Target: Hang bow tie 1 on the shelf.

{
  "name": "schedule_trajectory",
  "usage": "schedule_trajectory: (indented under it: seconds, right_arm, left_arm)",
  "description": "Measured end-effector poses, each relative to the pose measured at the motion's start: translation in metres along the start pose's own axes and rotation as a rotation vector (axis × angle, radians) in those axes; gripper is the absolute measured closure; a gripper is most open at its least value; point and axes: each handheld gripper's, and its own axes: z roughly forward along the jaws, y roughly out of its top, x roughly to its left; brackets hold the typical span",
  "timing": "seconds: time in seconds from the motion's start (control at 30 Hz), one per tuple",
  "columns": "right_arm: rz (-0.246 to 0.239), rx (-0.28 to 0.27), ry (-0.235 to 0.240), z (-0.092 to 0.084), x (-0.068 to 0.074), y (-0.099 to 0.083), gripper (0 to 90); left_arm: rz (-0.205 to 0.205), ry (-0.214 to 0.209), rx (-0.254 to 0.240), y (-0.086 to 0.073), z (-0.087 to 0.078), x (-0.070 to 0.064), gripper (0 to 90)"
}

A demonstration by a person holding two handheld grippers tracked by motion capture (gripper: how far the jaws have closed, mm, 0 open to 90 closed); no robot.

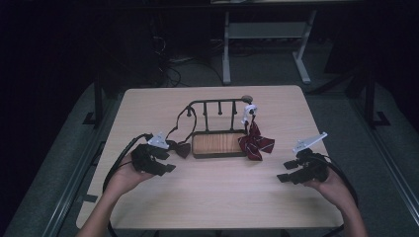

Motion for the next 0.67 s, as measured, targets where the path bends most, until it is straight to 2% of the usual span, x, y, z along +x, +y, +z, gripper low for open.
schedule_trajectory:
  seconds: [0.3,0.67]
  right_arm:
    - [0.009,0.002,0.005,0.001,0.001,0.0,36.0]
    - [0.003,-0.006,0.01,0.003,0.002,0.001,36.0]
  left_arm:
    - [-0.004,-0.008,-0.004,-0.009,0.006,-0.004,47.5]
    - [-0.028,-0.016,-0.043,-0.023,0.016,-0.015,42.7]
